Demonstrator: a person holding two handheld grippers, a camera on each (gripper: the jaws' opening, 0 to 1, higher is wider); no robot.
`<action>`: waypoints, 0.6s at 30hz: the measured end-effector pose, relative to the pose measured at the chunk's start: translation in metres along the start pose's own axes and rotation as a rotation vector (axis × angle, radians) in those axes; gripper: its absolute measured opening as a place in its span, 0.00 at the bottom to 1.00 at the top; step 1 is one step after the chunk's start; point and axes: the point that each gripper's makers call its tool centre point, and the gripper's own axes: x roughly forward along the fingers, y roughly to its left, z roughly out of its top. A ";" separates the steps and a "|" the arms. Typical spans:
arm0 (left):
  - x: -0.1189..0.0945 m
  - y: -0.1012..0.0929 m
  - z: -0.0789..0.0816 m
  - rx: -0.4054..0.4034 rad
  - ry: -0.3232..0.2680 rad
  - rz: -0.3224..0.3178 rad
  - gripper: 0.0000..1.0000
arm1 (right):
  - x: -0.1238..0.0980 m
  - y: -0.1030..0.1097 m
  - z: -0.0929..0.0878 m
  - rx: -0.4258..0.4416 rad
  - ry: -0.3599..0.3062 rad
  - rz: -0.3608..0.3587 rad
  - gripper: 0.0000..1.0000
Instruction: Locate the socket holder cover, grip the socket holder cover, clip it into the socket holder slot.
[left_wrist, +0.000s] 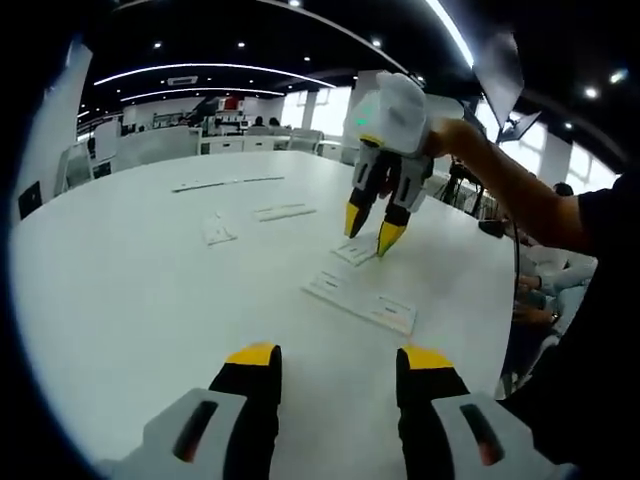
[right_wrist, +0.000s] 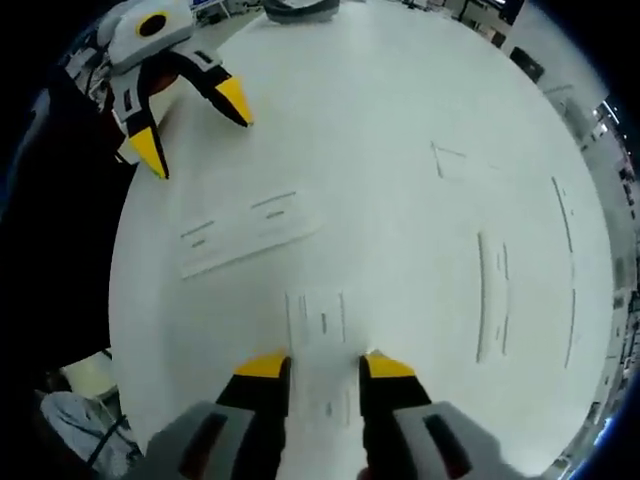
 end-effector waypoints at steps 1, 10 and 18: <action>0.000 -0.001 0.000 -0.002 0.001 -0.002 0.46 | 0.000 -0.001 0.000 -0.004 0.010 0.001 0.29; 0.002 -0.001 0.000 -0.009 0.006 -0.006 0.46 | -0.001 -0.003 -0.001 -0.020 0.054 -0.003 0.29; 0.006 -0.004 0.000 -0.011 0.010 -0.013 0.46 | -0.002 -0.004 -0.002 -0.003 0.030 -0.007 0.27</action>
